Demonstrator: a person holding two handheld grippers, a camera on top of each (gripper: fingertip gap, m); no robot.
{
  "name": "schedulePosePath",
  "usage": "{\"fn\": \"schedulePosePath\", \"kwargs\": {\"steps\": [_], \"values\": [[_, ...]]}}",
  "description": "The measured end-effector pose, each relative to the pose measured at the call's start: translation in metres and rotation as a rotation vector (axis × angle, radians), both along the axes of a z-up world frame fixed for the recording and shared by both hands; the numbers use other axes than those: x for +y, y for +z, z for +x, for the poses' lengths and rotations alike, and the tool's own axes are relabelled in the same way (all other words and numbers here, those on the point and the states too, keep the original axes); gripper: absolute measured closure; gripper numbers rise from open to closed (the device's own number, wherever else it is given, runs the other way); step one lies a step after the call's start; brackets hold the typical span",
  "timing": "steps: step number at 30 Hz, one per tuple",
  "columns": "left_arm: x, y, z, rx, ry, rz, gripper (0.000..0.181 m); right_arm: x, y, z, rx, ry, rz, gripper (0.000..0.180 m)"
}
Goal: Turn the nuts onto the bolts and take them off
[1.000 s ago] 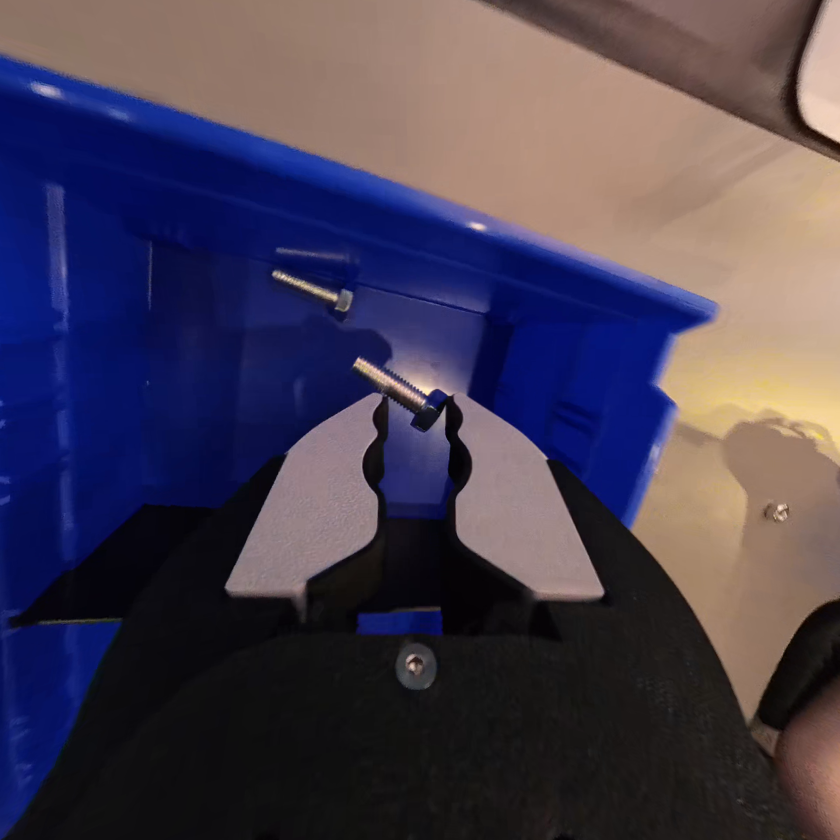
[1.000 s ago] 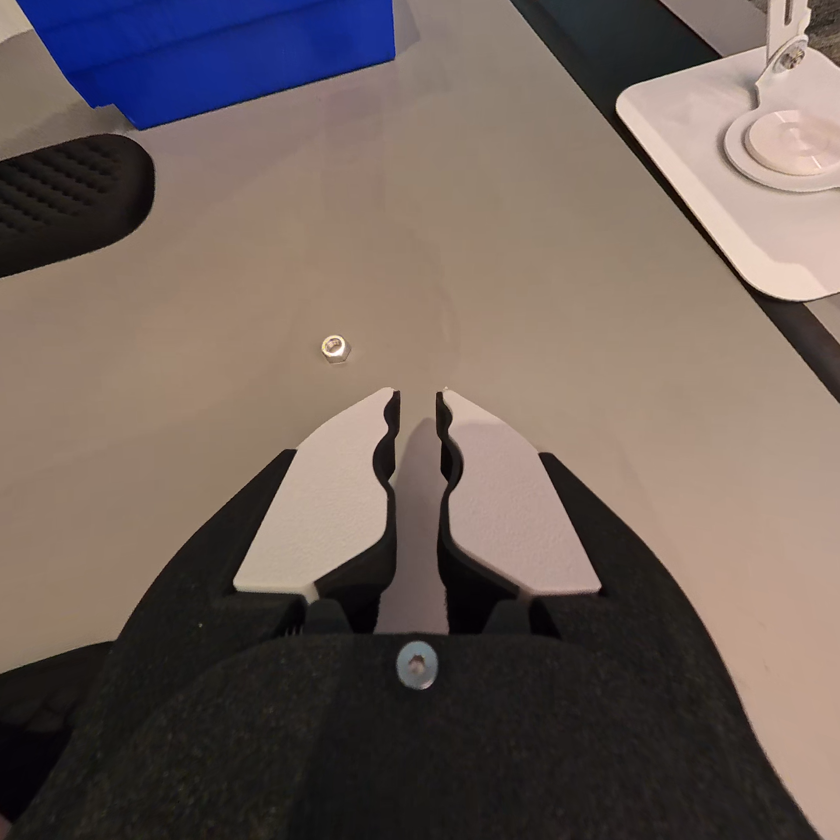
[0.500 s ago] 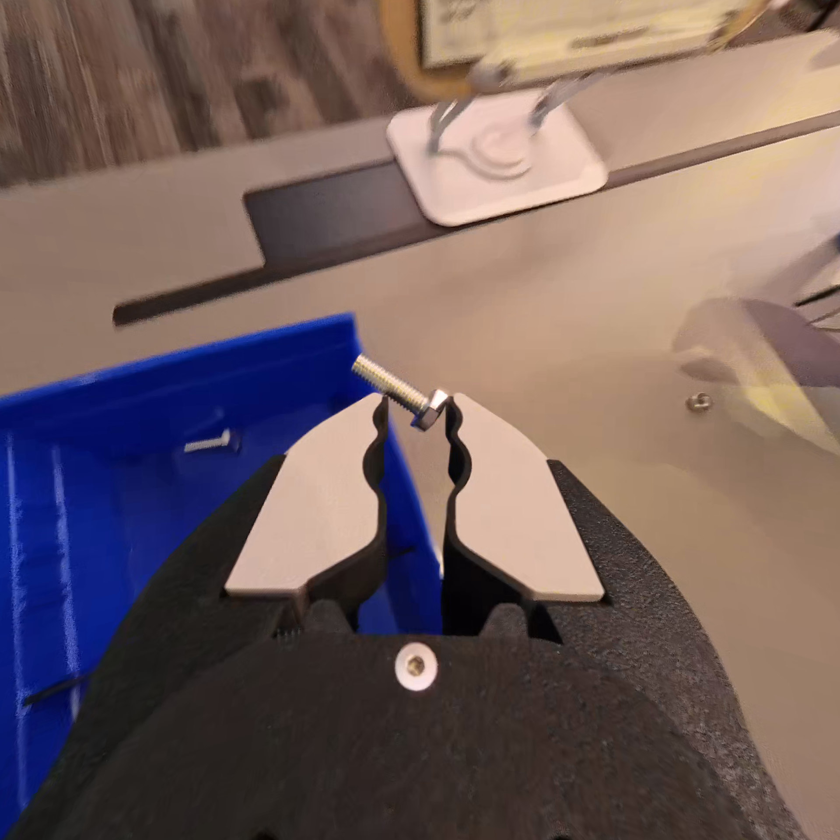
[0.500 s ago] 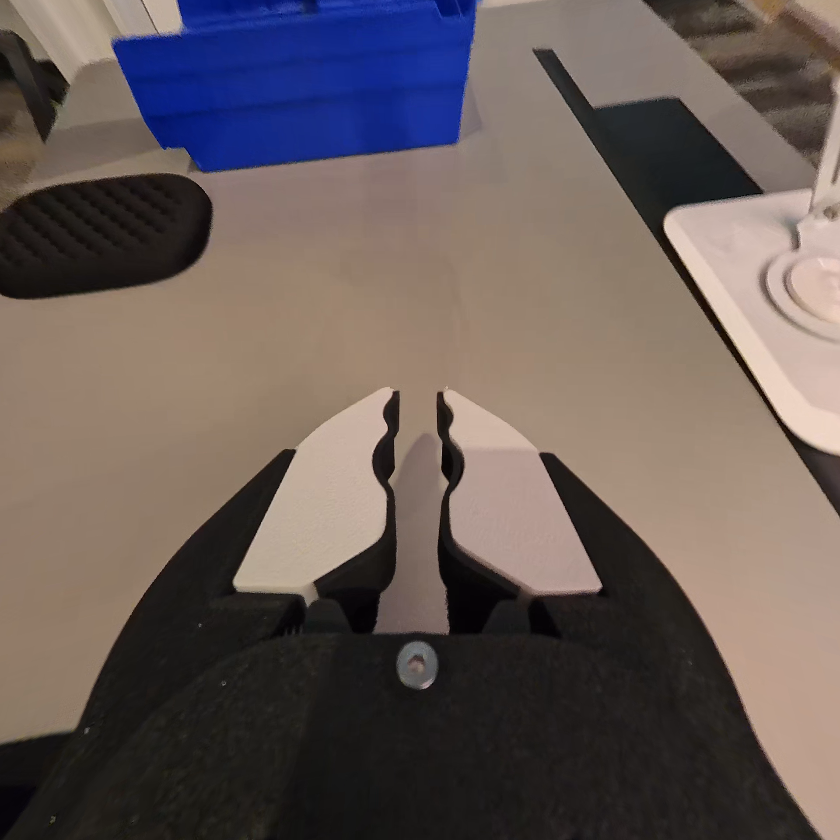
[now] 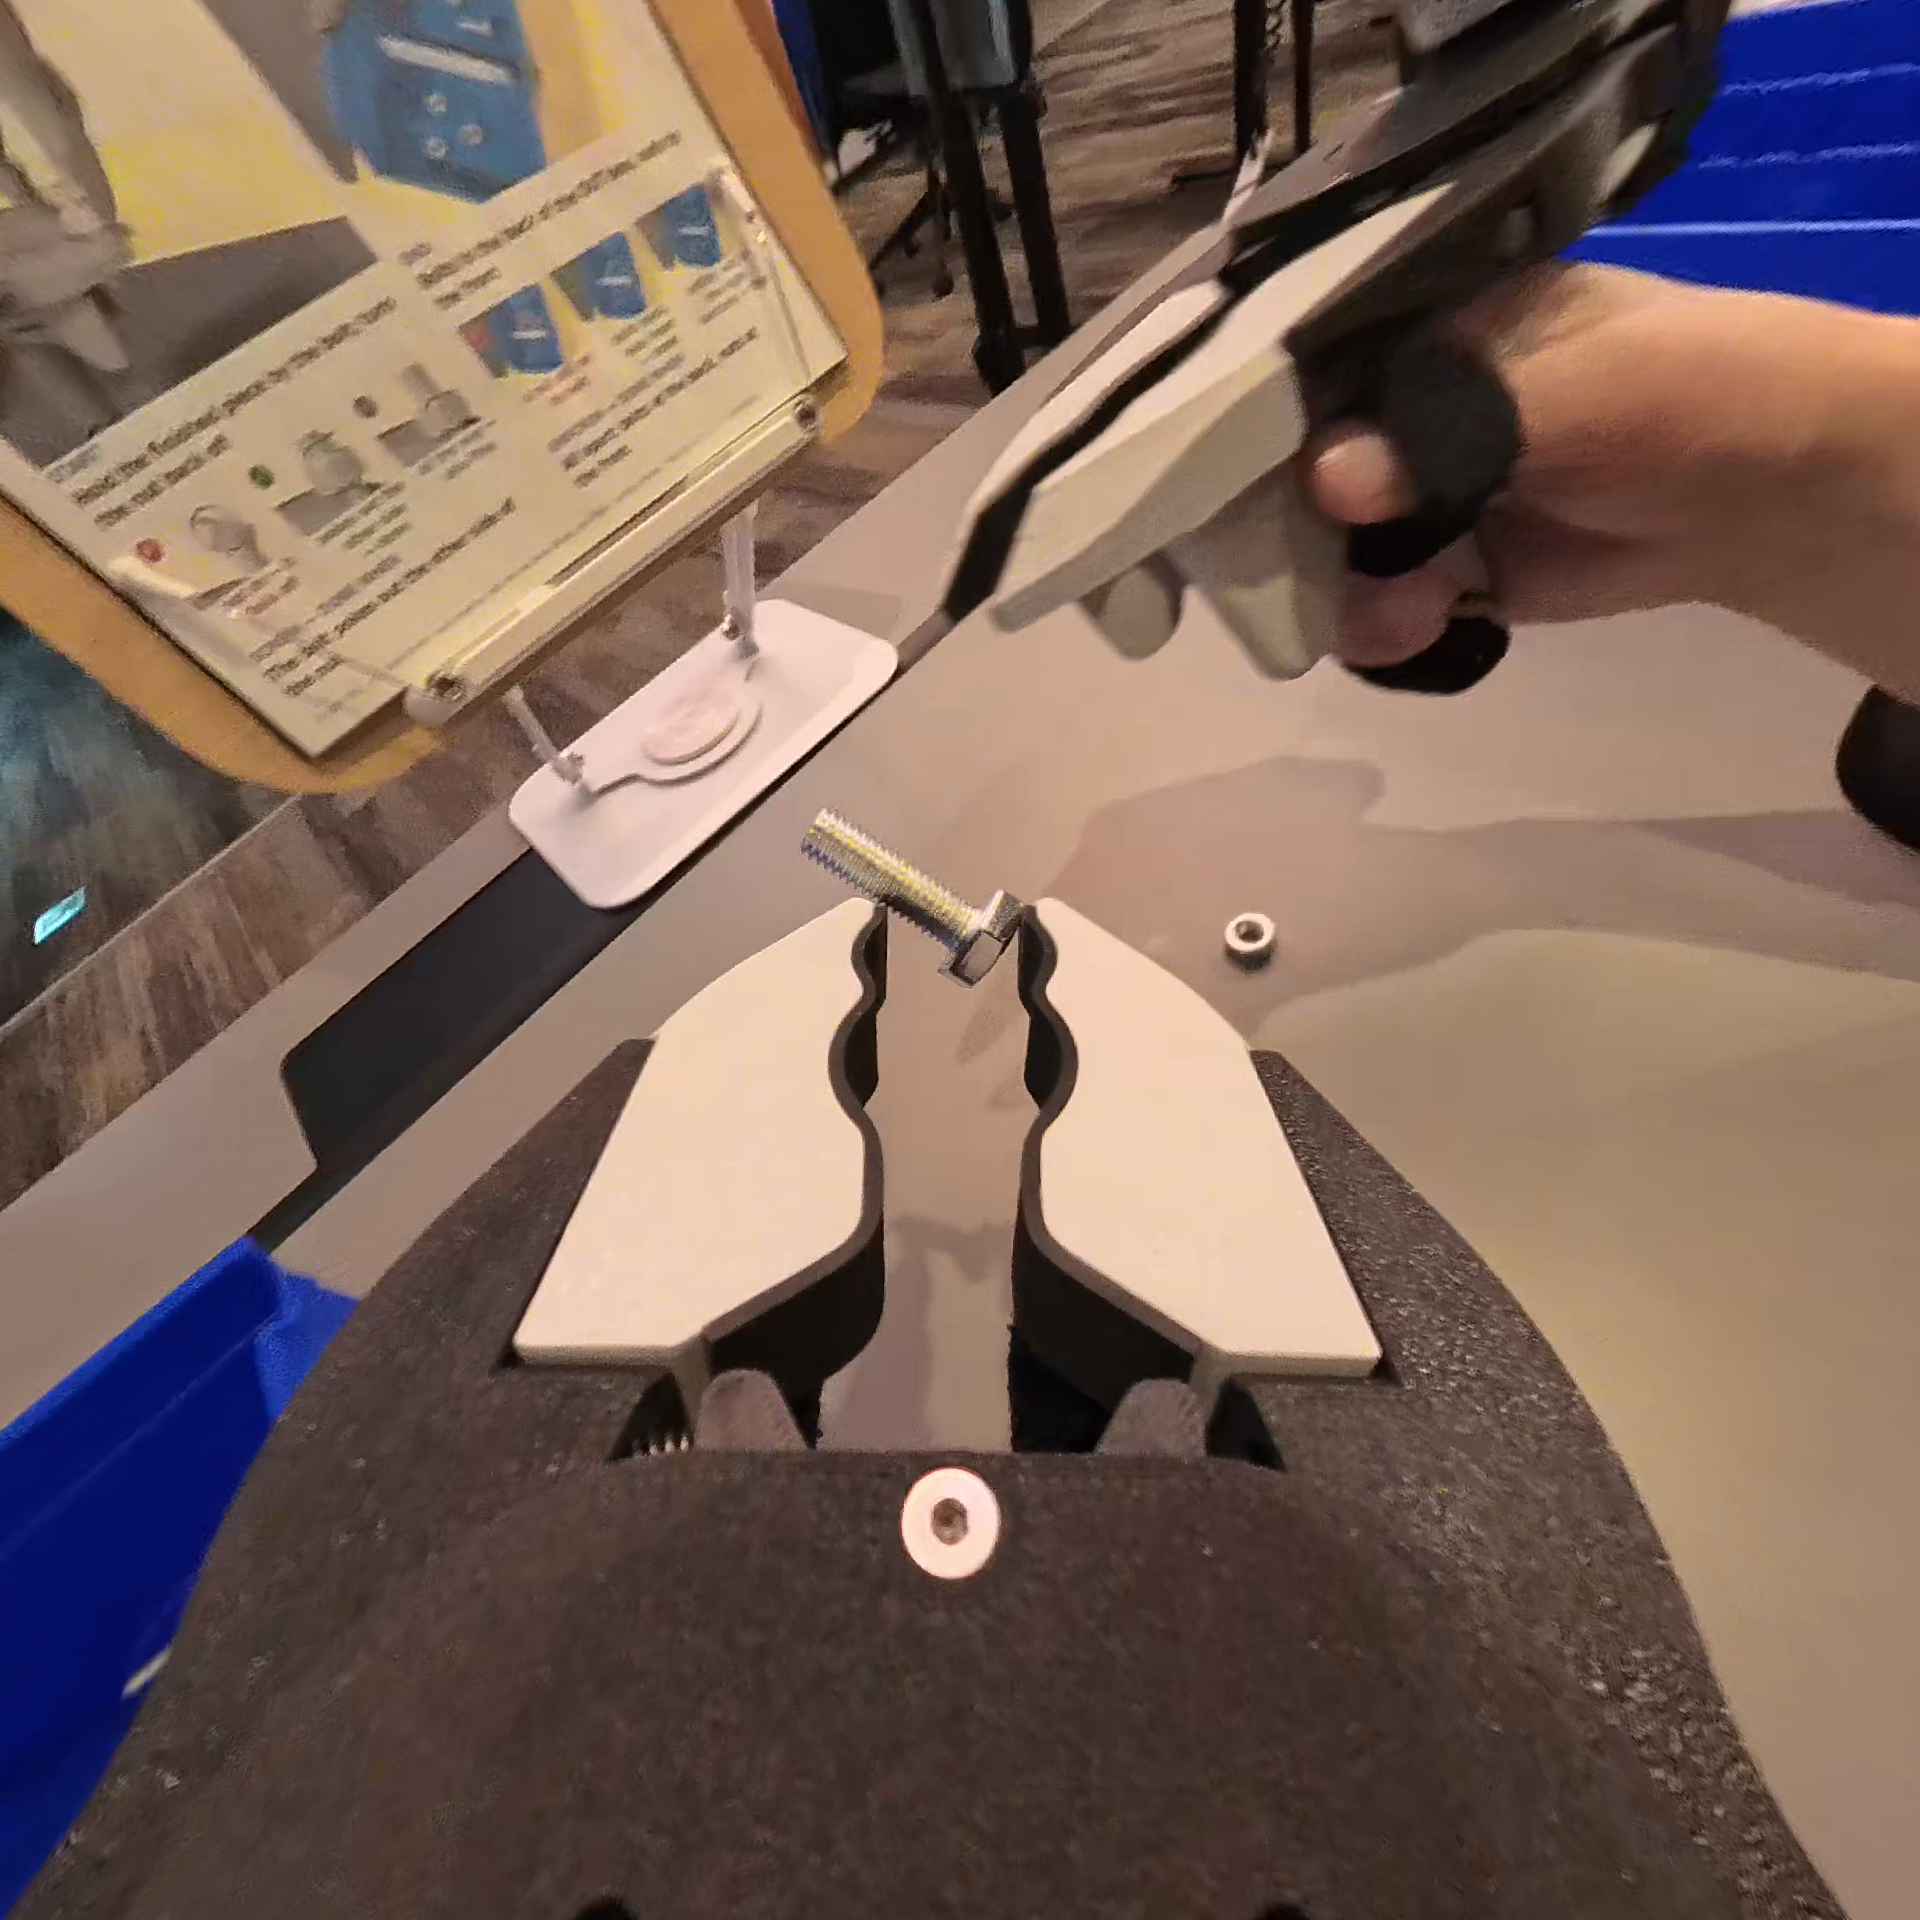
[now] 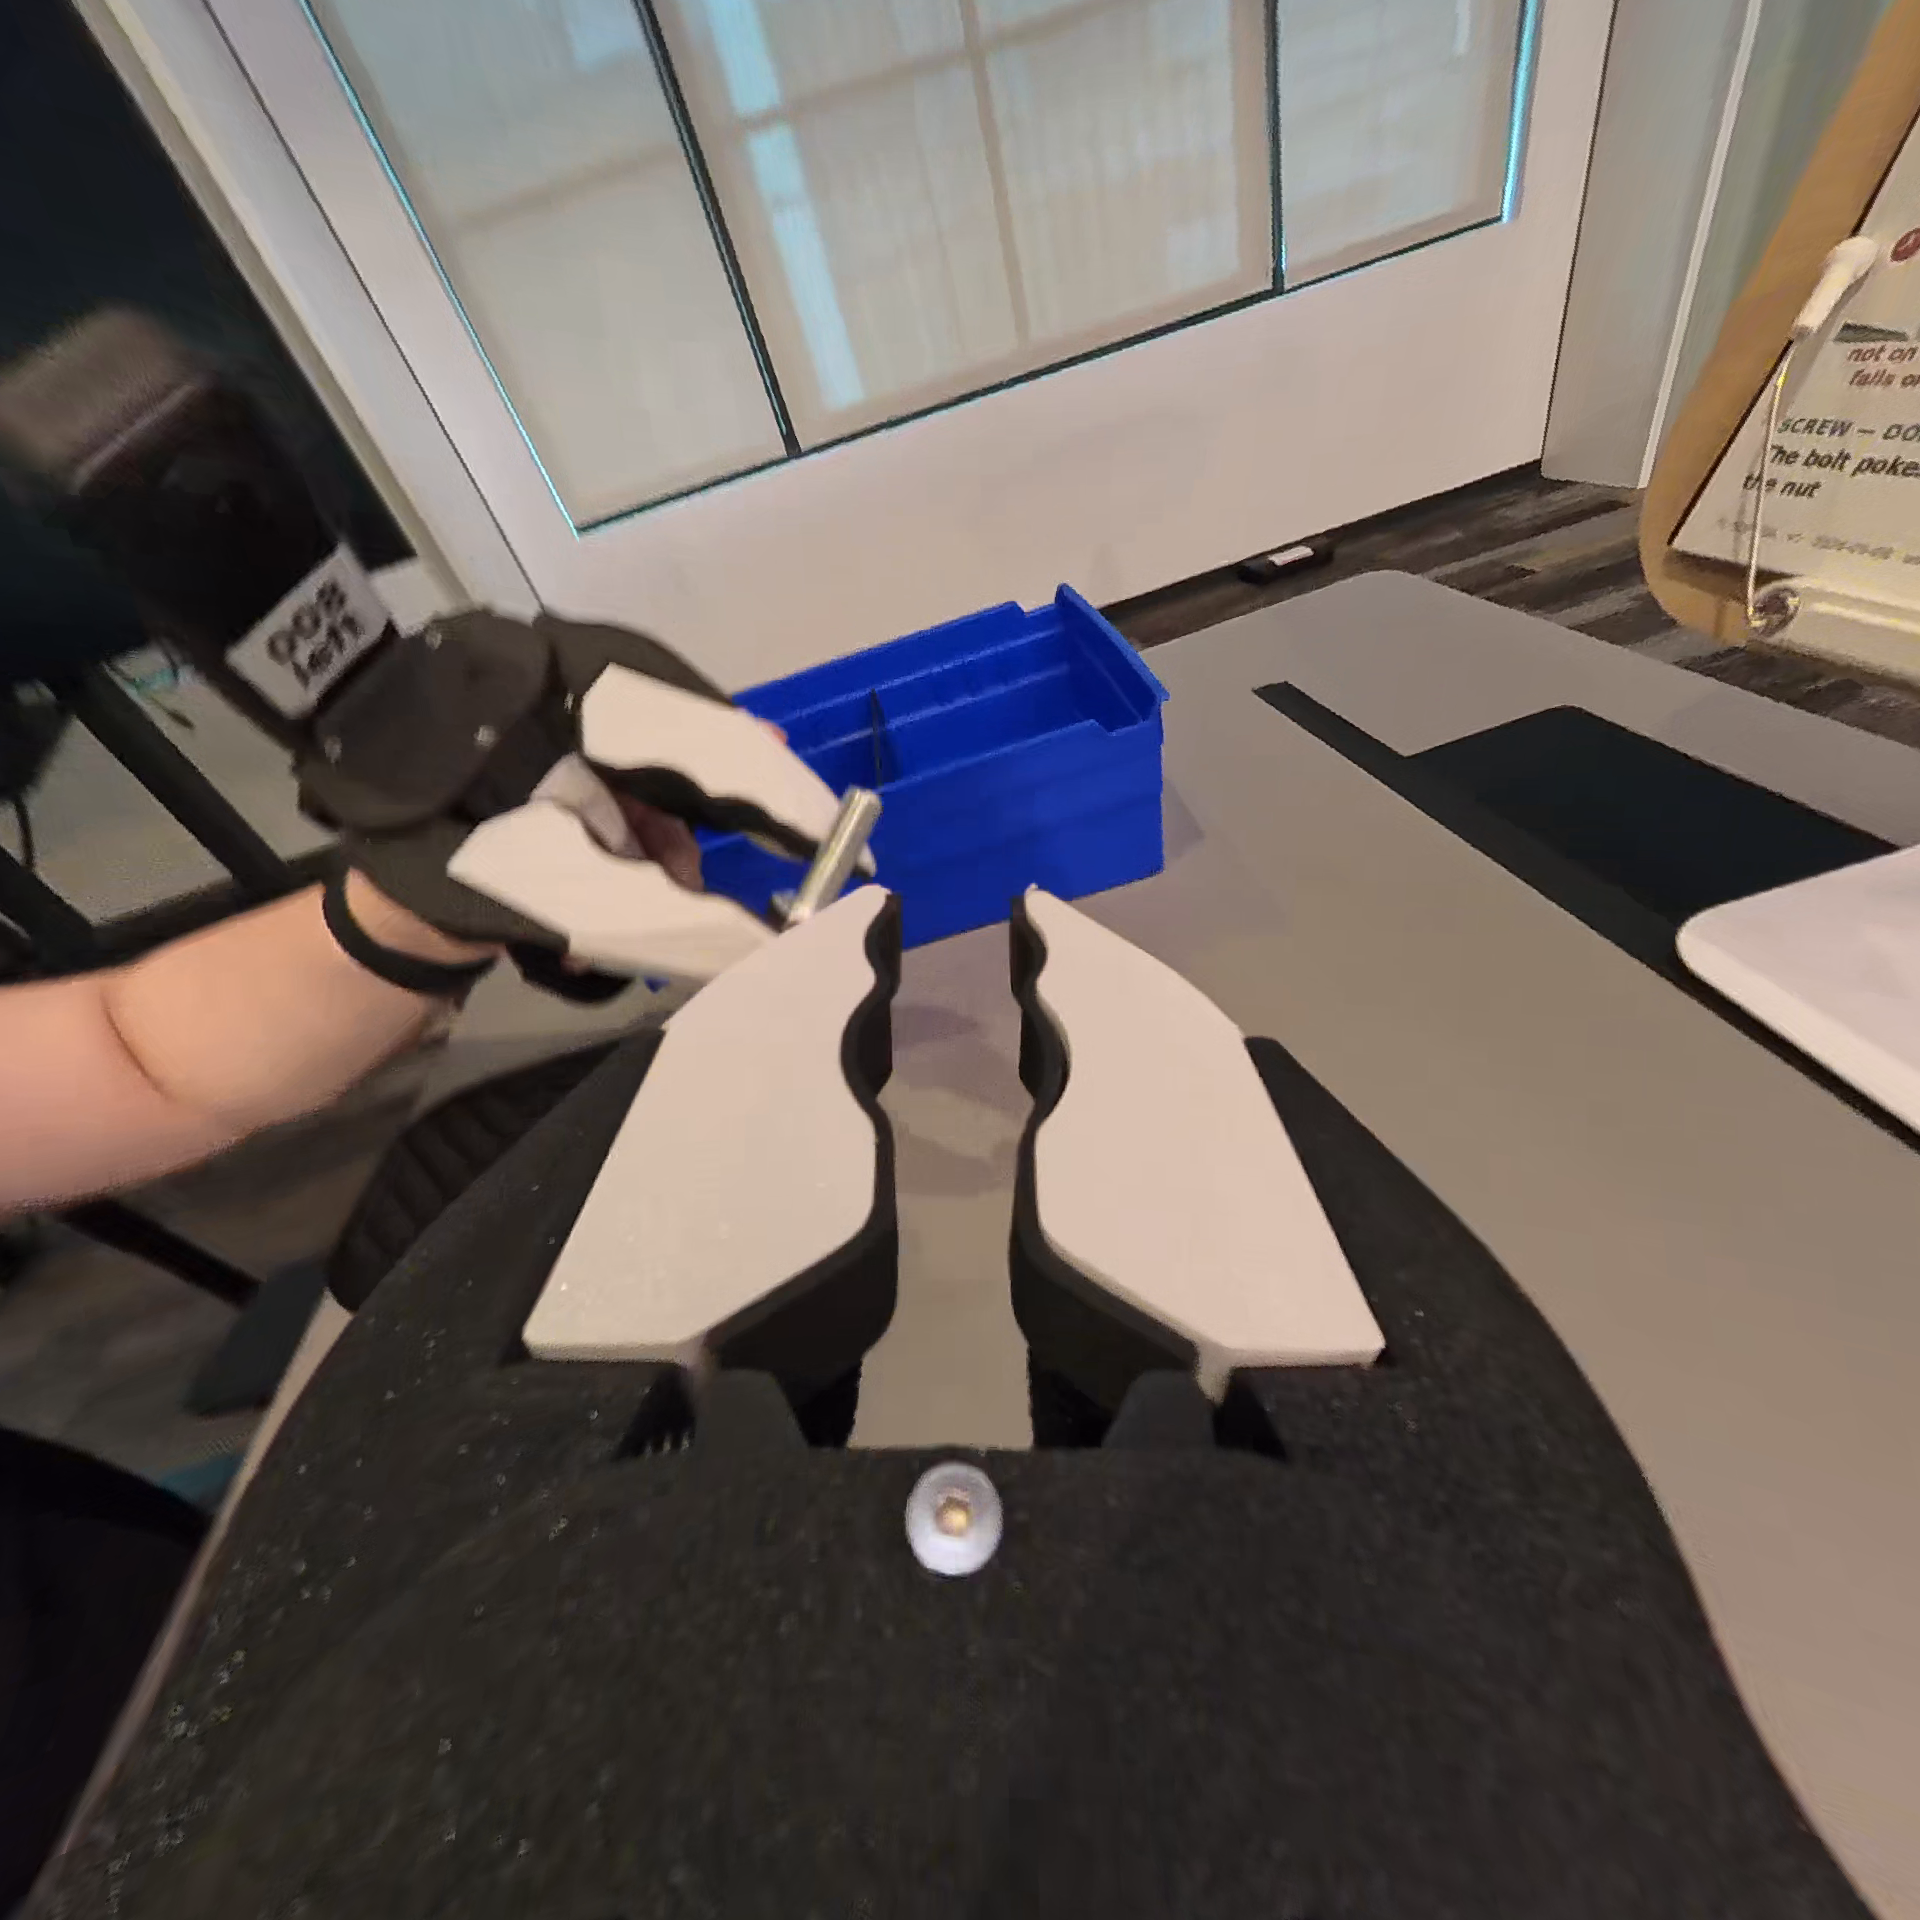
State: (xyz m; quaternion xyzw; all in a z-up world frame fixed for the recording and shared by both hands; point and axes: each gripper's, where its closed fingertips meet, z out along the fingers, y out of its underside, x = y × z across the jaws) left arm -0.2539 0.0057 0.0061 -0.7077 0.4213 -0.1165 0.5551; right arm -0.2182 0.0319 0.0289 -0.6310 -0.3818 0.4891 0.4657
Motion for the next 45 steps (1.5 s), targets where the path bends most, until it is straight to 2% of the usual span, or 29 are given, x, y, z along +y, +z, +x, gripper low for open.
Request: {"fn": "schedulePosePath", "kwargs": {"steps": [2,8,14,19,21,25,31,35,40,45], "values": [[-0.003,-0.003,0.010,0.007,-0.014,0.005,0.157,-0.001,-0.001,-0.006,0.022,0.005,-0.069,0.155],[-0.005,-0.013,0.024,0.025,-0.039,0.008,0.157,-0.008,-0.015,-0.020,-0.003,0.067,-0.196,0.159],[-0.004,-0.015,0.022,0.042,-0.024,0.029,0.157,-0.008,-0.017,-0.022,0.001,0.079,-0.236,0.160],[-0.005,-0.010,0.025,0.037,-0.031,0.041,0.157,-0.021,-0.018,-0.029,0.018,0.165,-0.292,0.160],[-0.005,-0.010,0.025,0.049,-0.029,0.054,0.157,-0.024,-0.017,-0.031,0.031,0.187,-0.290,0.169],[-0.007,-0.008,0.025,0.028,-0.023,0.042,0.157,-0.027,-0.015,-0.031,0.019,0.194,-0.257,0.170],[-0.018,0.008,0.027,-0.214,-0.070,-0.142,0.144,-0.032,-0.007,-0.031,0.032,0.221,-0.162,0.170],[-0.021,0.021,0.025,-0.389,-0.118,-0.259,0.151,-0.042,0.005,-0.031,0.080,0.260,-0.073,0.170],[-0.020,0.024,0.026,-0.475,-0.149,-0.347,0.157,-0.051,0.018,-0.032,0.113,0.273,0.028,0.170],[-0.024,0.026,0.030,-0.544,-0.216,-0.447,0.166,-0.052,0.020,-0.032,0.122,0.274,0.011,0.171]]}}
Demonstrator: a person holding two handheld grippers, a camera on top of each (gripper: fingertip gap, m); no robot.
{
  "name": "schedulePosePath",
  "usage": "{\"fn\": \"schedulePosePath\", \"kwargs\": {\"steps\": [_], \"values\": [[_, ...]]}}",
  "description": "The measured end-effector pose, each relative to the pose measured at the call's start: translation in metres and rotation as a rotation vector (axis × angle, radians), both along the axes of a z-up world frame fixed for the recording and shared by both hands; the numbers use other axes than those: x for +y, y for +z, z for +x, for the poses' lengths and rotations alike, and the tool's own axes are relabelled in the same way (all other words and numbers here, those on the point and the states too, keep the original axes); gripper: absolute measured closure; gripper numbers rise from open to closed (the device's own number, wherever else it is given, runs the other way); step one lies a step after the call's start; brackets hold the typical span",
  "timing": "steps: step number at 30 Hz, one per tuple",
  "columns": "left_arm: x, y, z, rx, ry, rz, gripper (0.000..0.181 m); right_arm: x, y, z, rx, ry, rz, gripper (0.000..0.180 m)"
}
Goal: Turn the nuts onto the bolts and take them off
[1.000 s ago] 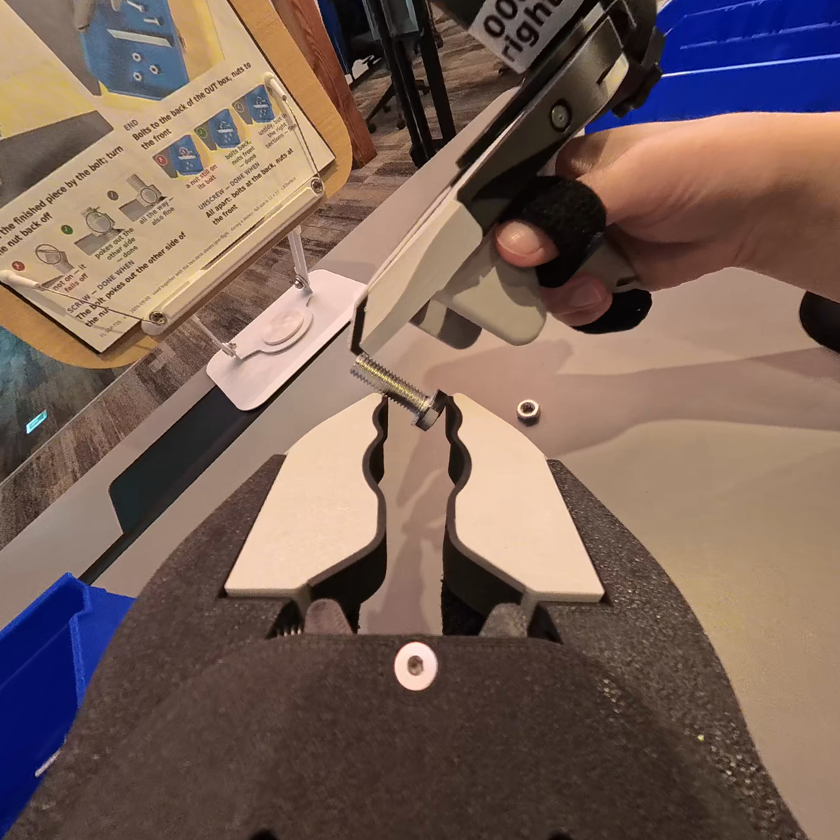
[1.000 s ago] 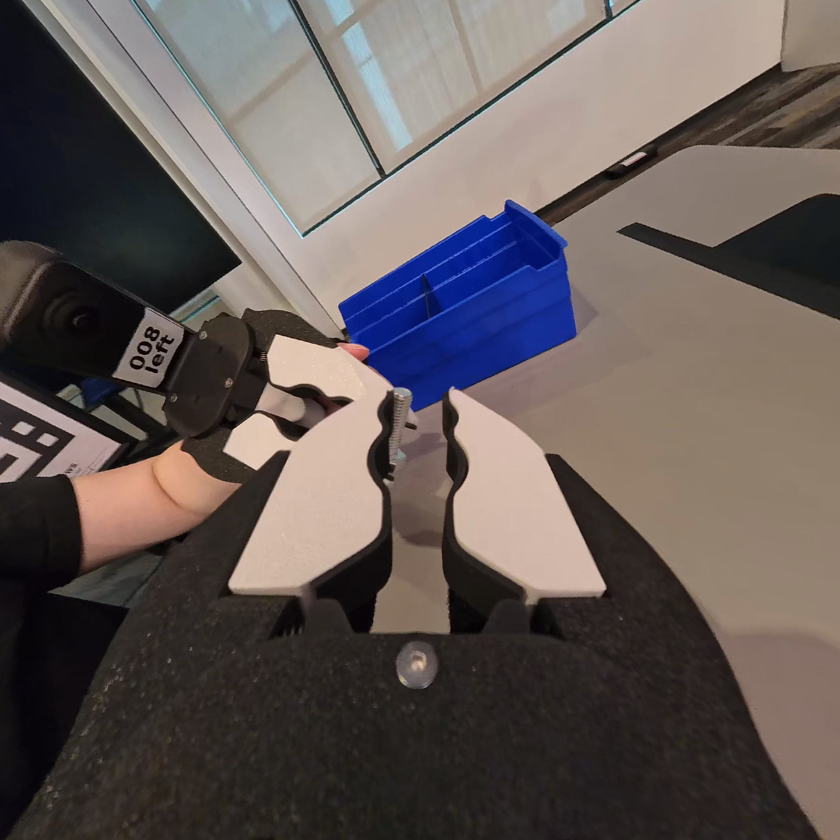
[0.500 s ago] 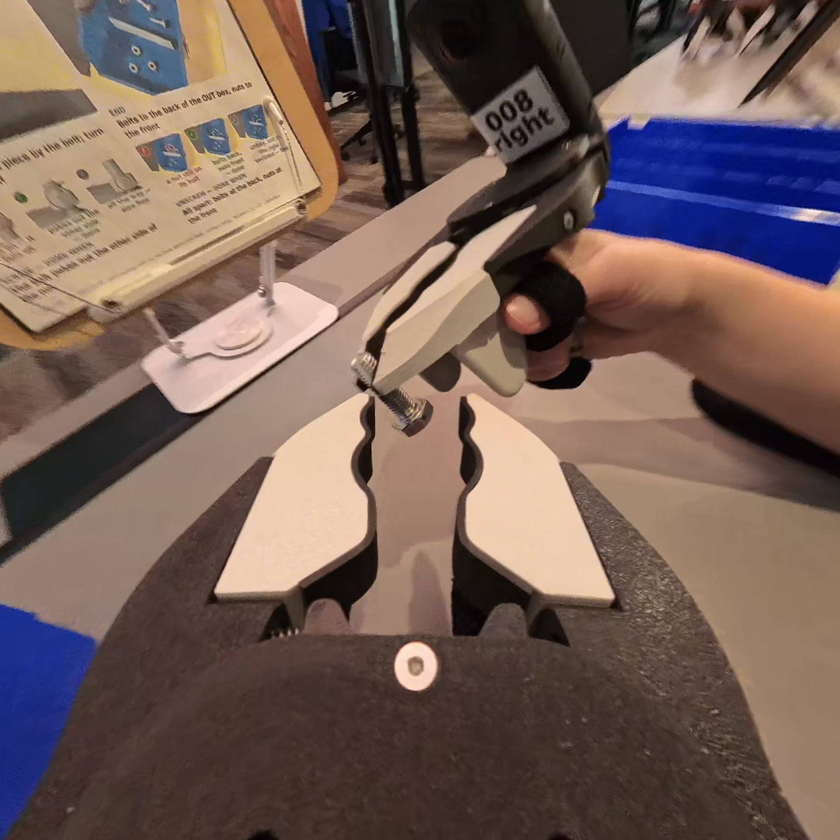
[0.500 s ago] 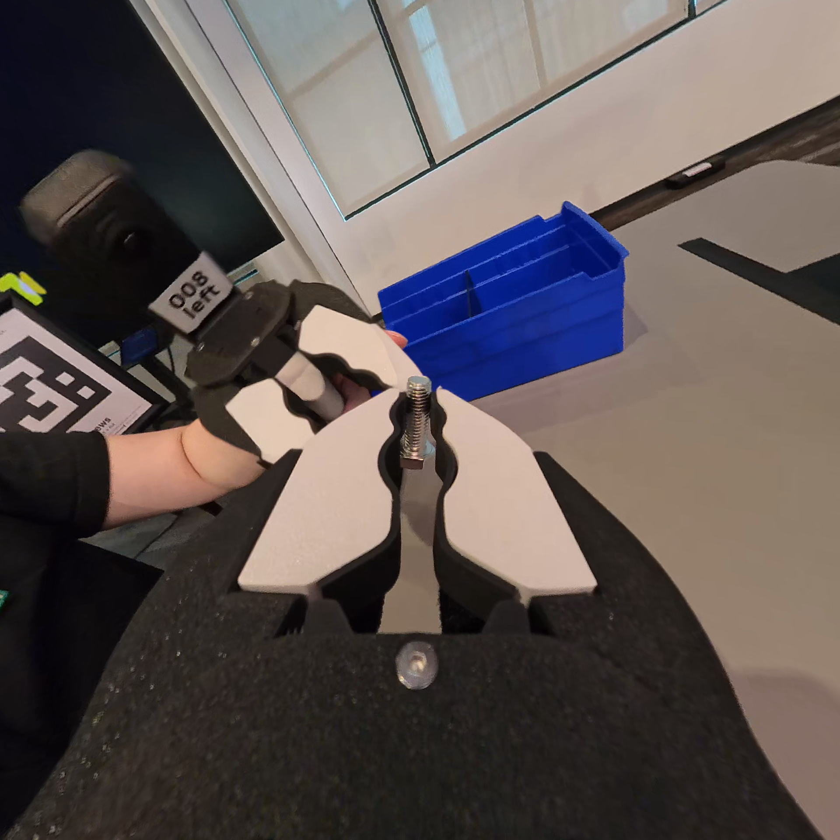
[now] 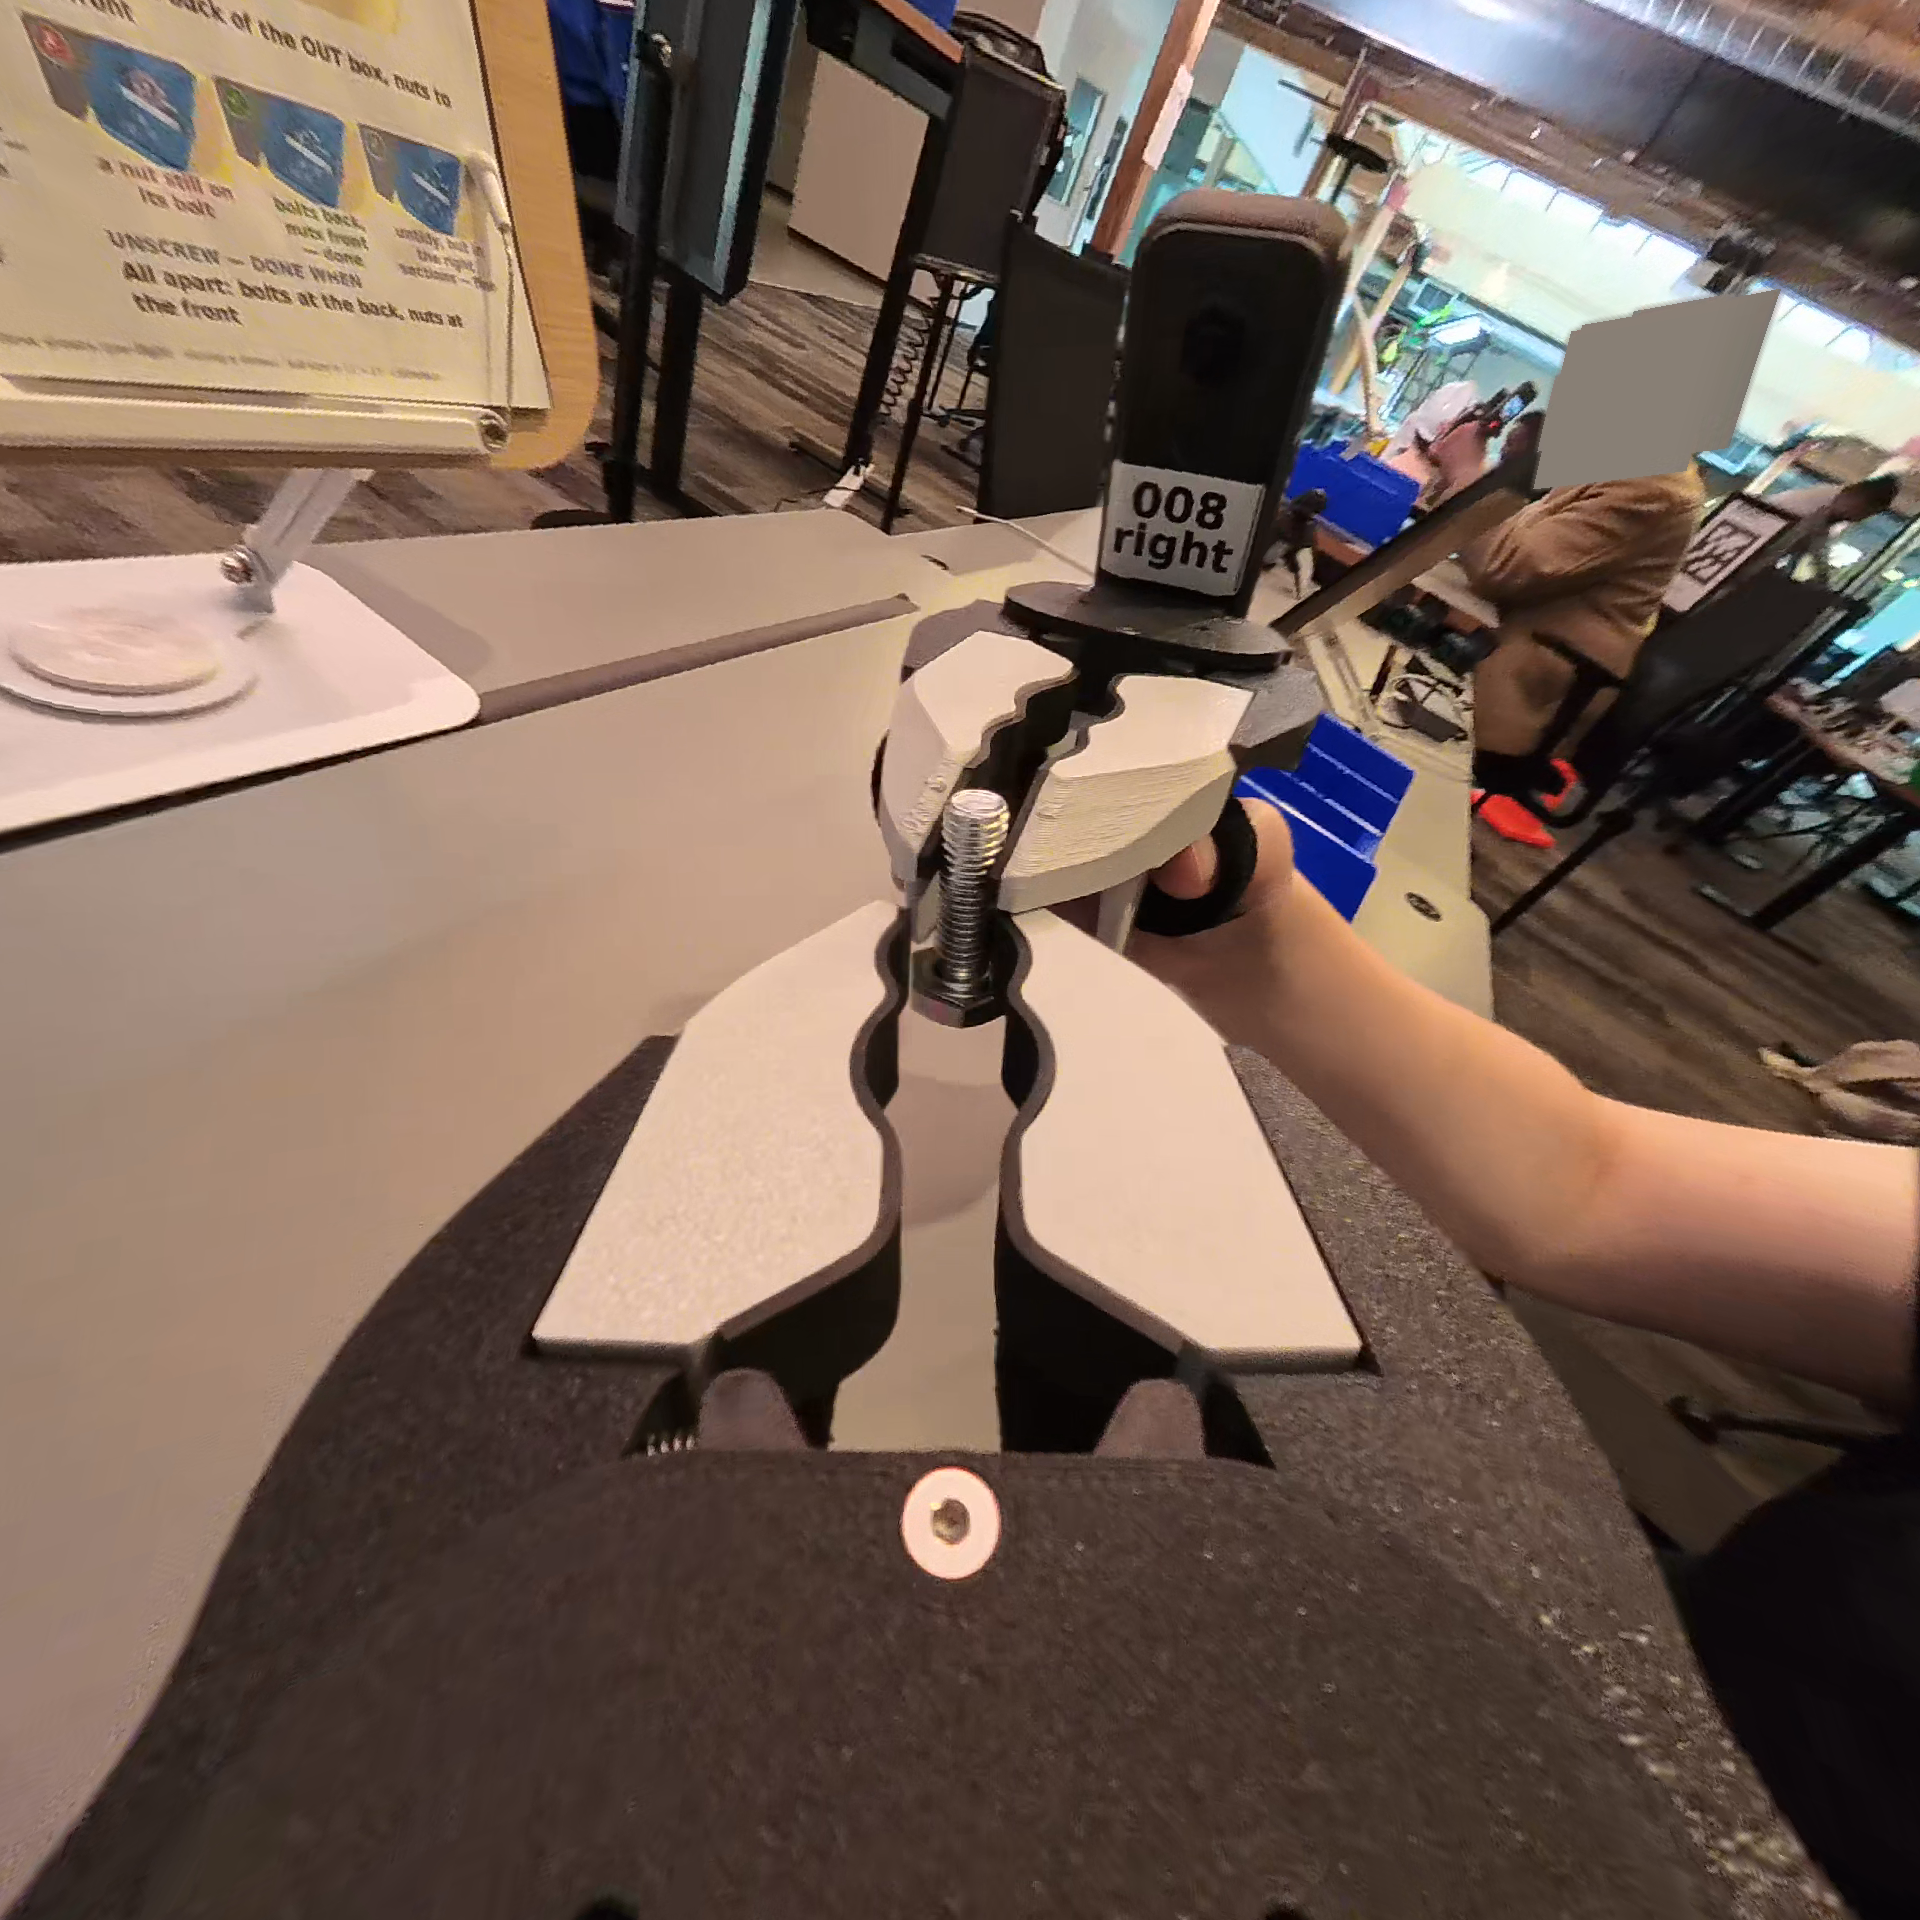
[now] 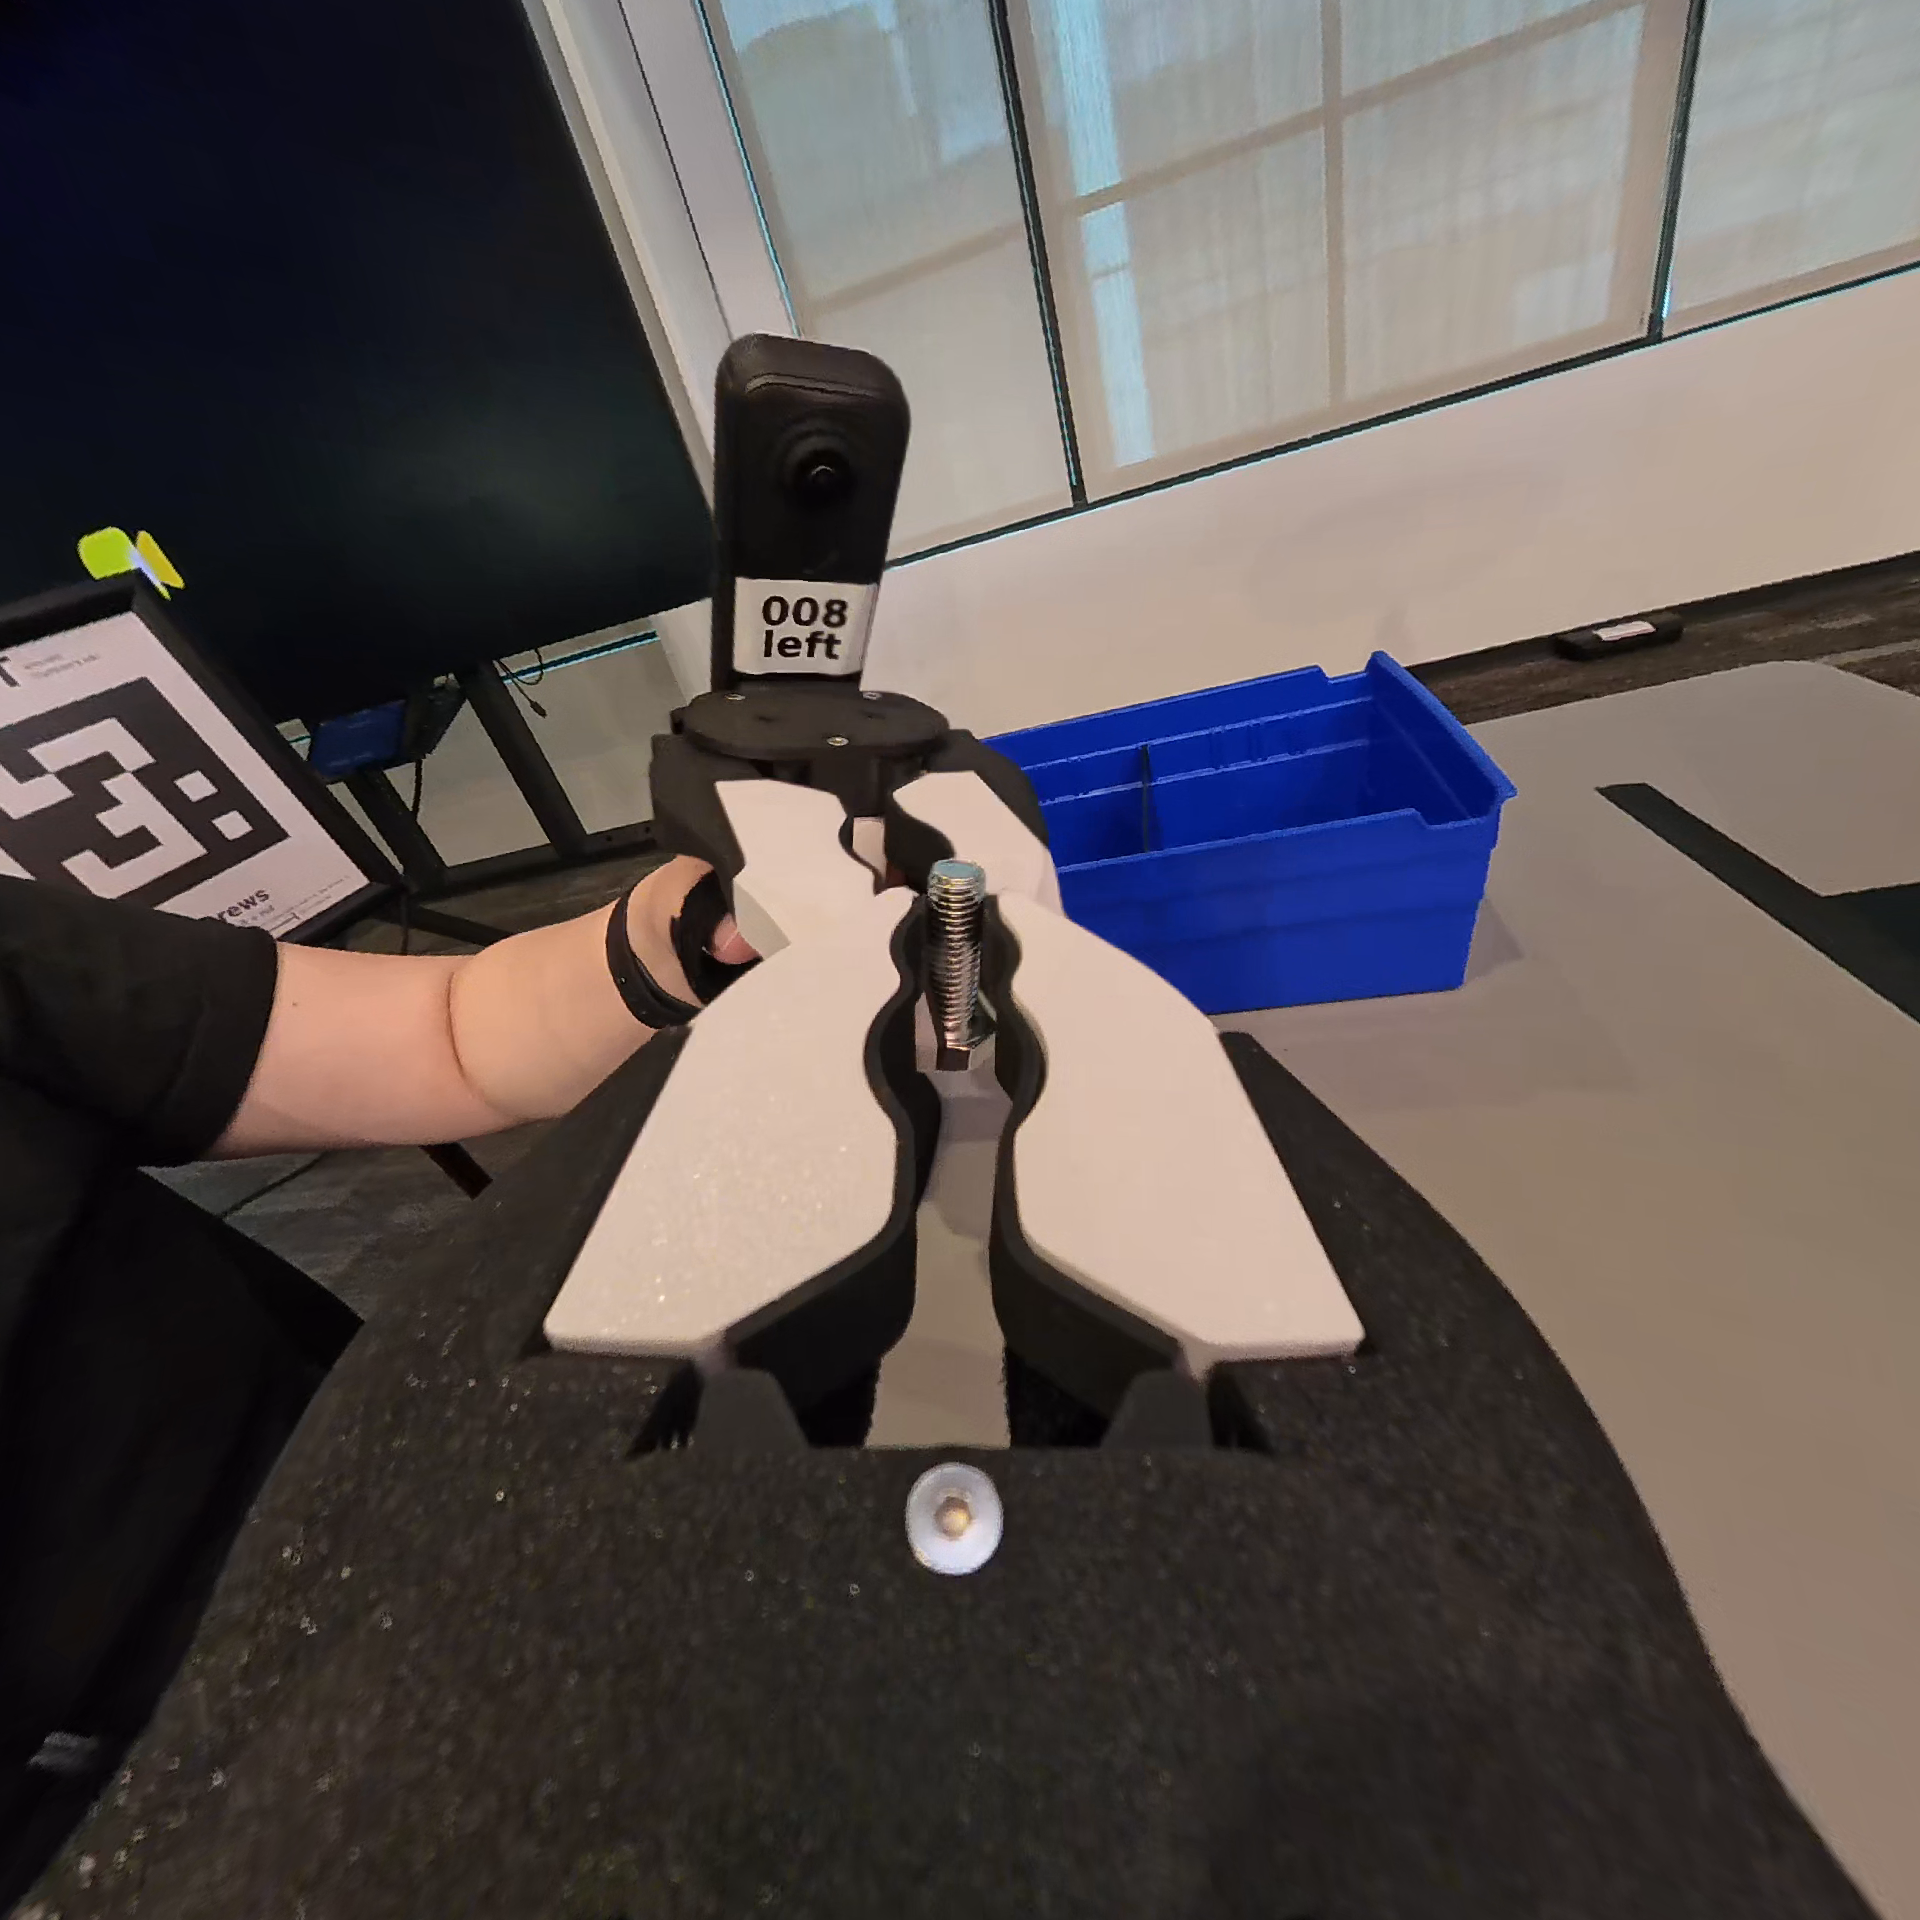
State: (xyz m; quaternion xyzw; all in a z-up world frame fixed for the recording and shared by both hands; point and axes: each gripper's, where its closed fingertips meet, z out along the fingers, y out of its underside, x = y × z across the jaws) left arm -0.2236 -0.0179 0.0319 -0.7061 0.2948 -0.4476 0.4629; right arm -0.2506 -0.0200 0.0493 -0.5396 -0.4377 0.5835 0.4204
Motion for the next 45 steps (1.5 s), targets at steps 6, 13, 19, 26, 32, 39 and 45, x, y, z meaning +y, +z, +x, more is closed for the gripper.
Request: {"fn": "schedulePosePath", "kwargs": {"steps": [6,13,19,26,32,39,45], "values": [[0.002,-0.003,0.002,-0.002,-0.030,-0.020,0.167,0.003,-0.003,0.002,-0.014,0.000,-0.030,0.170],[0.005,-0.004,0.002,-0.014,-0.044,-0.060,0.171,0.008,-0.007,0.002,-0.021,-0.010,-0.080,0.170],[0.007,-0.004,0.004,-0.028,-0.057,-0.069,0.171,0.012,-0.006,0.005,-0.007,-0.016,-0.097,0.171],[0.009,-0.008,0.004,-0.016,-0.044,-0.047,0.171,0.013,0.003,0.010,0.041,-0.015,-0.083,0.159],[0.011,-0.019,-0.013,0.062,0.027,0.005,0.171,0.019,-0.013,0.056,-0.181,-0.052,0.171,0.167],[0.014,-0.028,-0.033,0.127,0.079,0.007,0.171,0.032,-0.140,0.106,-0.750,0.003,0.289,0.165],[0.011,-0.028,-0.038,0.124,0.082,-0.006,0.171,0.037,-0.181,0.101,-0.844,0.025,0.355,0.161]]}}
